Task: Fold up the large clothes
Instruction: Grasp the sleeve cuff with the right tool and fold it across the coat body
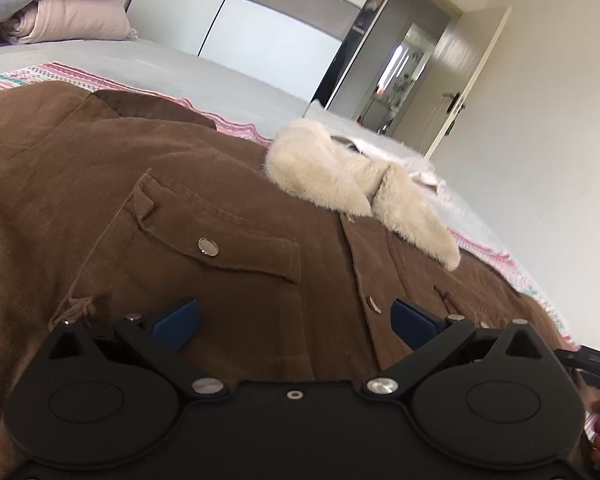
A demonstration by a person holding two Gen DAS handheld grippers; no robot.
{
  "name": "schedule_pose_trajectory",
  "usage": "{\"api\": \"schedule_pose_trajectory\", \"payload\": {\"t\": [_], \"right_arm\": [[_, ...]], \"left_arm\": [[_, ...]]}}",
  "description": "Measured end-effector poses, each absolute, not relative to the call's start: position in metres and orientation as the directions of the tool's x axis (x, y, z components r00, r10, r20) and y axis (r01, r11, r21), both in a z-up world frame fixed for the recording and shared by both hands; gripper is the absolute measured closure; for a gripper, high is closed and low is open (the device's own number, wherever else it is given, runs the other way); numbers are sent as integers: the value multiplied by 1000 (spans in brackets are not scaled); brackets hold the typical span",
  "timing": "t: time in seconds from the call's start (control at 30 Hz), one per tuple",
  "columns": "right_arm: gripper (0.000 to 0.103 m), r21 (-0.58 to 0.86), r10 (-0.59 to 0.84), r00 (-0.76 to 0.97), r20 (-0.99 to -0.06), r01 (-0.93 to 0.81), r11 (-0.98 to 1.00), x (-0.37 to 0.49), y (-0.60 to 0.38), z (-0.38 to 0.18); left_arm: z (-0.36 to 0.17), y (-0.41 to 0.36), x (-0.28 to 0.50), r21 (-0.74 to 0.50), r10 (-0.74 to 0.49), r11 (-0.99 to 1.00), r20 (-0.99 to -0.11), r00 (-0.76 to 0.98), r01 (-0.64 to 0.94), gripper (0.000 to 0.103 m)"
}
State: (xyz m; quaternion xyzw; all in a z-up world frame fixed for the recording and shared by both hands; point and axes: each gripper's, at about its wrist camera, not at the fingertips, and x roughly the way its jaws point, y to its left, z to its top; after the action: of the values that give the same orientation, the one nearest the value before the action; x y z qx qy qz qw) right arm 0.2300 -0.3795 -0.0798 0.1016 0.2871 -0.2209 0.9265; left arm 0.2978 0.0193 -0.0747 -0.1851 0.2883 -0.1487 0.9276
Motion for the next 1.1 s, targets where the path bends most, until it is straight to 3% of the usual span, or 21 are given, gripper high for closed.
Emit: {"api": "schedule_pose_trajectory", "payload": {"t": [0.17,0.3,0.4,0.47,0.77,0.93,1.1], "right_arm": [[5,-7,-218,797,-564,259,966,188,-317,-68],[4,-76,-232,712,-663,244,967,164,-304,-91],[4,148,-120,710,-694,304,941,125,-343,-105],[4,105,-143,674,-725,313,944,103,-349,-103],[7,114,-82,628,-774,265,957,3,-340,-102],[7,139,-74,556,-828,330,934,-19,-344,-87],[5,250,-107,685,-721,401,881,1,-368,-42]], "left_arm": [[-56,7,264,-320,-398,912,-529,749,258,0],[-68,6,230,-214,-360,932,-622,696,291,0],[-68,8,189,-76,-331,929,-611,719,363,0],[-66,11,169,-21,-325,918,-612,721,395,0],[-61,20,137,-74,-339,922,-626,702,379,0],[-49,21,139,-127,-364,918,-646,671,376,0],[-36,31,150,-225,-397,917,-610,686,331,0]]}}
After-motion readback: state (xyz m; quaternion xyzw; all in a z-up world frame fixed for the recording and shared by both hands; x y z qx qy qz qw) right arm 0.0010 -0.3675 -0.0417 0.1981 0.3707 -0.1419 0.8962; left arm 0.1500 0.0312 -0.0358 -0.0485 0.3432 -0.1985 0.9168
